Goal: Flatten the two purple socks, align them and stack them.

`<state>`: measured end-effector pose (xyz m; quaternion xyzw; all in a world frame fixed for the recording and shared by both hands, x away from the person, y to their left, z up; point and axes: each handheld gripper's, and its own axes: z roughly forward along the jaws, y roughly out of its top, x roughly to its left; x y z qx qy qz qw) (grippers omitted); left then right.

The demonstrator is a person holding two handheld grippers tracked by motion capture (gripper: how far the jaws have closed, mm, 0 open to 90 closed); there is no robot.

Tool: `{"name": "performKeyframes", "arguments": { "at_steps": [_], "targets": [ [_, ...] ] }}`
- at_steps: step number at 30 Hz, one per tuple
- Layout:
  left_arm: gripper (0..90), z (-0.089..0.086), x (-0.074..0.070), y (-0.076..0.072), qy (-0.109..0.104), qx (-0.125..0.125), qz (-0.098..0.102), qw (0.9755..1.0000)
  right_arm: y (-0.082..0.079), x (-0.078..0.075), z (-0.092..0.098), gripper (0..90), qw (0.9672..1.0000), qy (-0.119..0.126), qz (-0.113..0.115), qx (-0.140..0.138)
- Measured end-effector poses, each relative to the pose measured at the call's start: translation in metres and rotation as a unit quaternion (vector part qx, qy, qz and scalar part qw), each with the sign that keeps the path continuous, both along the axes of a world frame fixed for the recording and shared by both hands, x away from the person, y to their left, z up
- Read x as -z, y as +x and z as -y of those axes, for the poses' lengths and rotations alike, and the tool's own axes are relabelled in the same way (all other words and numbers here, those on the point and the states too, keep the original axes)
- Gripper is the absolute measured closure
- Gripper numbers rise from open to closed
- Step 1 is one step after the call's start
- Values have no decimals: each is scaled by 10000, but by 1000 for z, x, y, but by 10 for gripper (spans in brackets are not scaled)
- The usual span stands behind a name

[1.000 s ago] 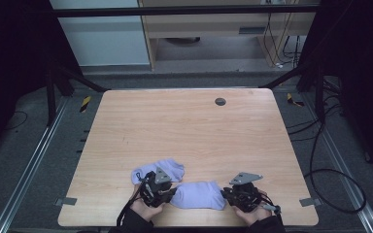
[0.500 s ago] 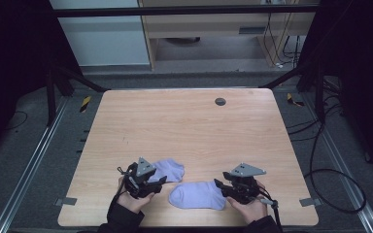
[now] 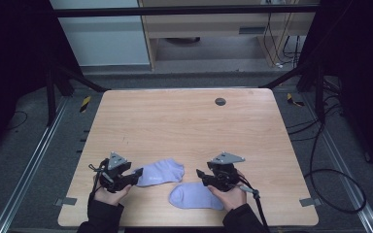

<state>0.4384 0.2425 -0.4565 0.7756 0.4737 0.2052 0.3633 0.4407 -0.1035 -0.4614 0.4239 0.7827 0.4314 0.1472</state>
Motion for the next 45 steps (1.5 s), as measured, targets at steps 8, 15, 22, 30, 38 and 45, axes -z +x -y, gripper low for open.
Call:
{"name": "performKeyframes", "arguments": {
  "at_steps": [8,15,22,30,38,45],
  "targets": [
    [481,-8,11,5,105,-103,-121,9998,15,5,-22,495,9999,14,-51,113],
    [504,-7,19,10,162,-118,-212,9996,27,9,-43,518,9999,-86,-114,66],
    [534,-6,25,14,275,-90,-335,9990,35,19,-63,546,9993,-290,-247,-28],
    [616,-7,31,17,399,-133,-510,9978,41,28,-74,588,9984,-435,-350,-6],
    [709,-5,33,18,408,-46,-597,9974,42,37,-82,666,9969,-686,-385,-71],
    [846,0,32,18,398,4,-675,9969,37,36,-86,855,9958,-861,-319,0]
  ]
}}
